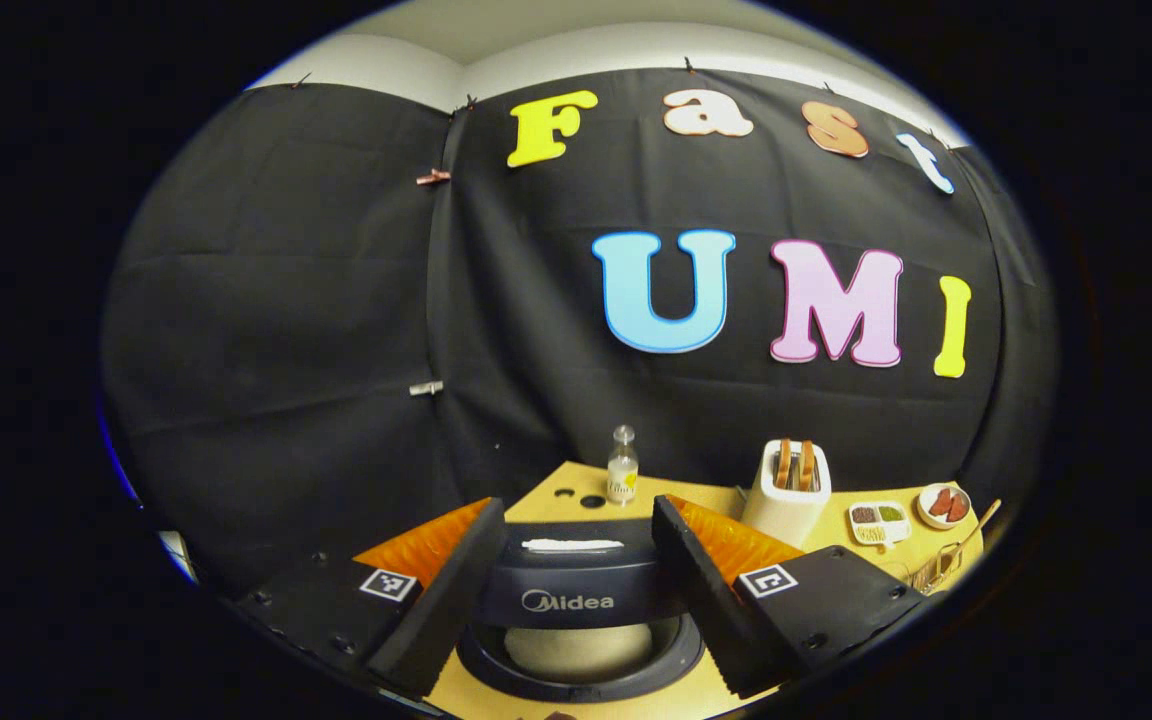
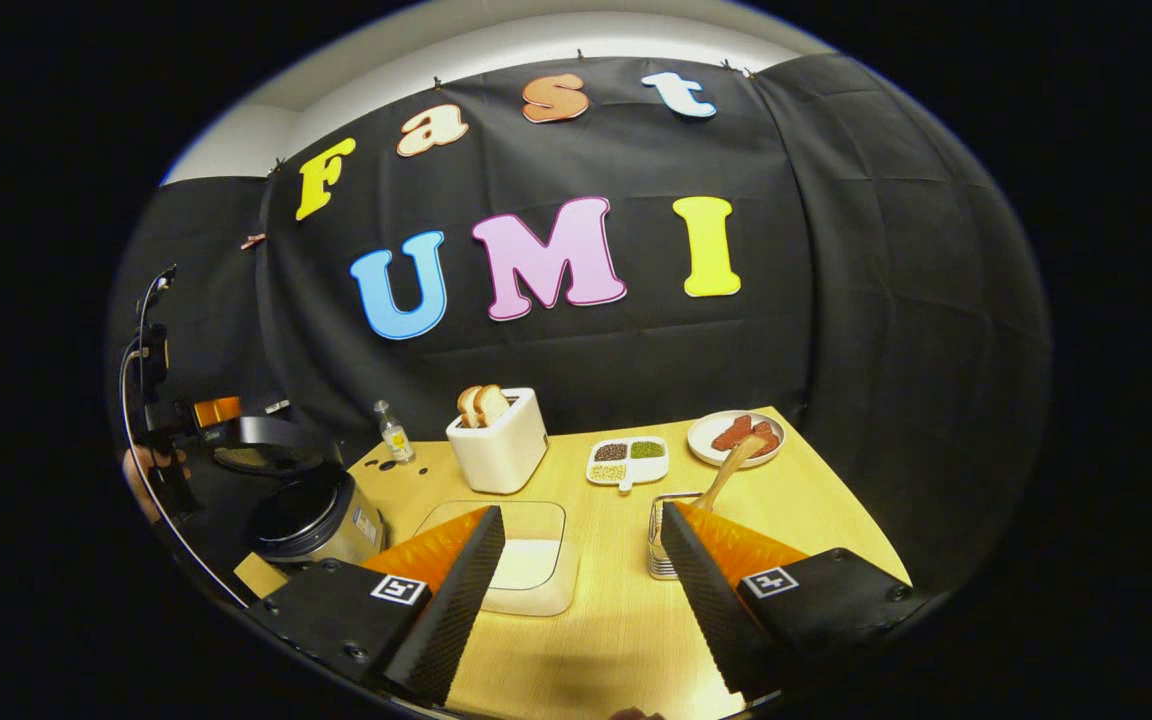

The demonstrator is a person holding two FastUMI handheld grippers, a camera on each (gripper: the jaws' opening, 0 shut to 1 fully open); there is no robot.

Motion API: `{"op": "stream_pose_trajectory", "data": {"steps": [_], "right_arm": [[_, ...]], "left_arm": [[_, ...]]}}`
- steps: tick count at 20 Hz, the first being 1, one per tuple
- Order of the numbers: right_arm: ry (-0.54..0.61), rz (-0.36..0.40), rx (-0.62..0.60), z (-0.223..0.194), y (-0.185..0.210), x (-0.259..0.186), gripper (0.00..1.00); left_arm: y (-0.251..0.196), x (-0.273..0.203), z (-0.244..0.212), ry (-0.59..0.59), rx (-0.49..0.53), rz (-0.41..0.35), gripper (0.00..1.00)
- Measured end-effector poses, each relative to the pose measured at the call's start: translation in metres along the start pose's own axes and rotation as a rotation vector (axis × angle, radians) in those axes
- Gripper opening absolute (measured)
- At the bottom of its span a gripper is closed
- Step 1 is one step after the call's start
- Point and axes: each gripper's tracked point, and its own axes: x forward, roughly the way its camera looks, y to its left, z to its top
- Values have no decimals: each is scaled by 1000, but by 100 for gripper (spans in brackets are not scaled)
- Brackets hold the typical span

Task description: Close the left gripper, press the button to open the rice cooker; take a wooden spoon from the chopstick holder with the right hand, scoop a spoonful of rice and pour it into the rice cooker, then put the wooden spoon back into the chopstick holder.

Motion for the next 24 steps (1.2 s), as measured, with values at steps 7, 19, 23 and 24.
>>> {"op": "stream_pose_trajectory", "data": {"steps": [7,19,23,24], "right_arm": [[52,28,1,-18,0,4,98],[75,17,8,-26,-2,4,98],[49,-27,-6,-19,-12,3,98],[50,-34,-18,-18,-15,2,98]], "left_arm": [[-5,-13,-86,178,5,-15,100],[-9,-14,-140,286,6,-26,100],[-15,-21,-129,245,9,-68,100],[-21,-25,-117,204,14,-89,97]]}}
